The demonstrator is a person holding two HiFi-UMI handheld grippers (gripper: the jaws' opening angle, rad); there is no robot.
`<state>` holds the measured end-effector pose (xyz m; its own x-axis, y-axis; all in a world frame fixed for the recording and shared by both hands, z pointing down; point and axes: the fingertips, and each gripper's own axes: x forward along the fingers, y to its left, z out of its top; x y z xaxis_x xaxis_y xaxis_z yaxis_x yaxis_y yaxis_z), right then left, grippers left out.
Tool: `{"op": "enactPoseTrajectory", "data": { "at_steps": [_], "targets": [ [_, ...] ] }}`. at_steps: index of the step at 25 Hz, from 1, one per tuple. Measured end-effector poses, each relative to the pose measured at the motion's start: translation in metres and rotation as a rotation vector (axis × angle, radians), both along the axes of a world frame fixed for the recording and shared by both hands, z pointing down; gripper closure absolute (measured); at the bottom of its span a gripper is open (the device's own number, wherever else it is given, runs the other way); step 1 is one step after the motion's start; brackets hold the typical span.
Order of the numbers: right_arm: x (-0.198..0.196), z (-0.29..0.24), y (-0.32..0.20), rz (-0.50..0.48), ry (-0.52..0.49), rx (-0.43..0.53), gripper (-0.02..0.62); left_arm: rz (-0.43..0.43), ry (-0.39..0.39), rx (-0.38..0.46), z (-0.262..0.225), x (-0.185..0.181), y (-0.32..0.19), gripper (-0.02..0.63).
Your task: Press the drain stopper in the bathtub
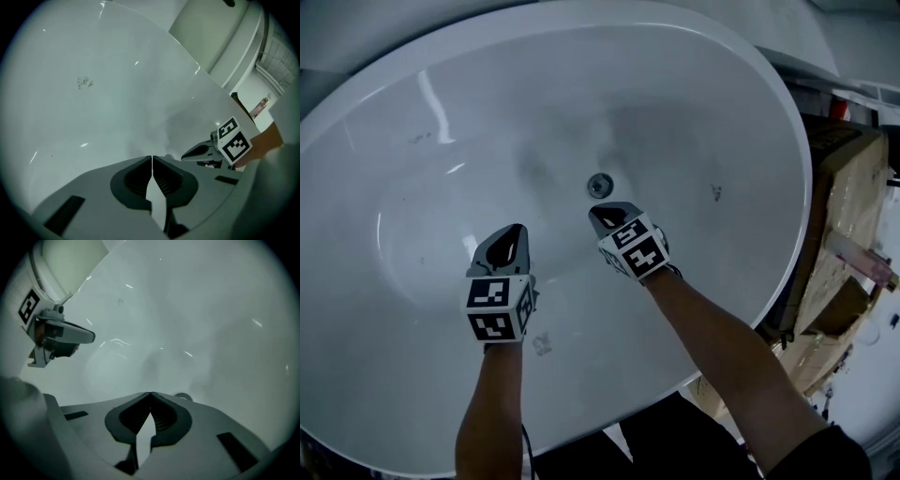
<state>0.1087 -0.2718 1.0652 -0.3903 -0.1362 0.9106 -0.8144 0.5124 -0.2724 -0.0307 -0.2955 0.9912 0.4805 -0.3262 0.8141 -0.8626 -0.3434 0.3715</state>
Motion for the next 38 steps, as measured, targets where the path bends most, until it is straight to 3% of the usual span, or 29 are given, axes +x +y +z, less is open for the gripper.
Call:
{"op": "enactPoseTrajectory", "data": {
  "at_steps": [3,12,20,25,29,38],
  "targets": [
    [0.014,0.021,-0.011,-0.001,0.09,0.035,0.58,0.023,-0.003,-0.011,0.017,-0.002,0.005,0.583],
    [0.036,0.078,-0.014,-0.109,0.186,0.003,0.56,0.078,0.003,-0.058,0.056,0.013,0.012,0.583],
    [0.04,0.105,-0.015,-0.176,0.284,0.007,0.56,0.051,0.033,-0.026,0.065,0.022,-0.007,0.583],
    [0.049,0.121,-0.018,-0.22,0.368,-0.012,0.563,0.026,0.019,-0.039,0.079,0.008,-0.003,0.583],
    [0.054,0.133,-0.013,-0.225,0.39,-0.067,0.558,0.011,0.003,-0.053,0.088,-0.006,0.003,0.583],
    [0.053,0.136,-0.013,-0.239,0.391,-0.059,0.554,0.019,0.02,-0.05,0.091,0.004,0.005,0.583]
  ]
}}
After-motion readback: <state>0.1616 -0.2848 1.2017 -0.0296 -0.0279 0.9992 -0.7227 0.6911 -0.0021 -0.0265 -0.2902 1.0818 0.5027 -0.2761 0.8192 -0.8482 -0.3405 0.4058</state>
